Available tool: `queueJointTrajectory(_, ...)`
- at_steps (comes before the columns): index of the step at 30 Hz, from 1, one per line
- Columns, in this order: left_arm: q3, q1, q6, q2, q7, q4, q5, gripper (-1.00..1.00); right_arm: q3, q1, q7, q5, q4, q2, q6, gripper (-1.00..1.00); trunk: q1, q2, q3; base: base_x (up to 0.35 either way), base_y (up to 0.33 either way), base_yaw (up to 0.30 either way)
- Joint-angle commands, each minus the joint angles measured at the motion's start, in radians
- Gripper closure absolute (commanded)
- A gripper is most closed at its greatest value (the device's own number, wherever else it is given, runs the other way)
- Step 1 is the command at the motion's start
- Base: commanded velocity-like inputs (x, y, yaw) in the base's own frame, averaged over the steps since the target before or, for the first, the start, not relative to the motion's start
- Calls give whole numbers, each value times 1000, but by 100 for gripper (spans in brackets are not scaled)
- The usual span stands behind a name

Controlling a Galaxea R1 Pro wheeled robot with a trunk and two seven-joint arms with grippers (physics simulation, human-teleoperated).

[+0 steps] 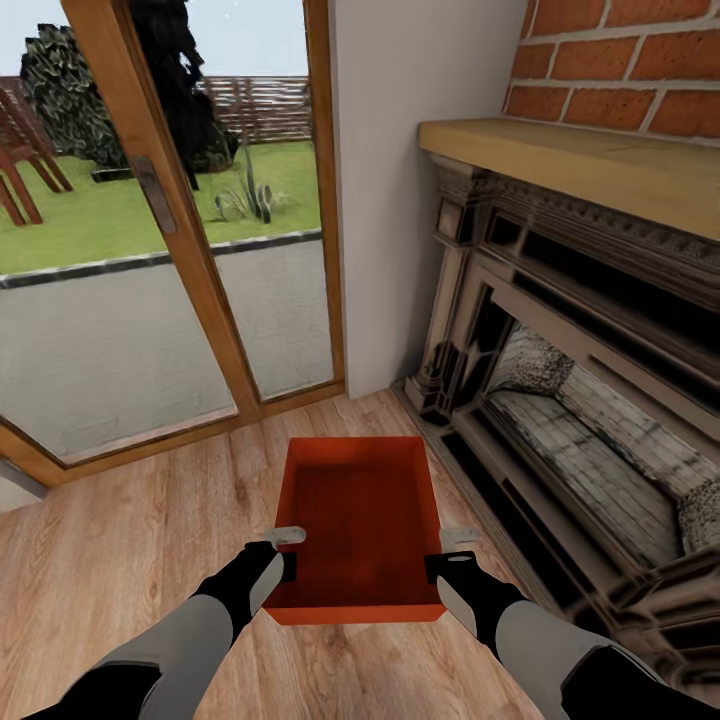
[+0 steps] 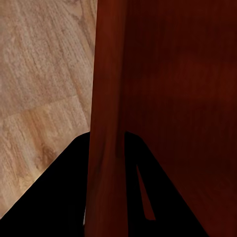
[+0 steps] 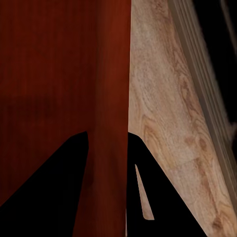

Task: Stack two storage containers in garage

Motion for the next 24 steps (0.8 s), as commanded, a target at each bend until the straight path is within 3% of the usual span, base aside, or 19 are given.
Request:
queueJointTrajectory(1,-16,0,8,6,12,13,3,100,10,-2,-8,20,-5,-1,2,100,-3,6,2,0,0,0)
queueJointTrajectory(7,-16,0,8,6,12,13,2,100,10,-2,-8,20,-5,-1,2,100,-26,48,21,0,0,0)
queueJointTrajectory(24,-16,0,8,6,12,13,2,100,10,-2,-8,20,-5,-1,2,100,-26,48,21,0,0,0)
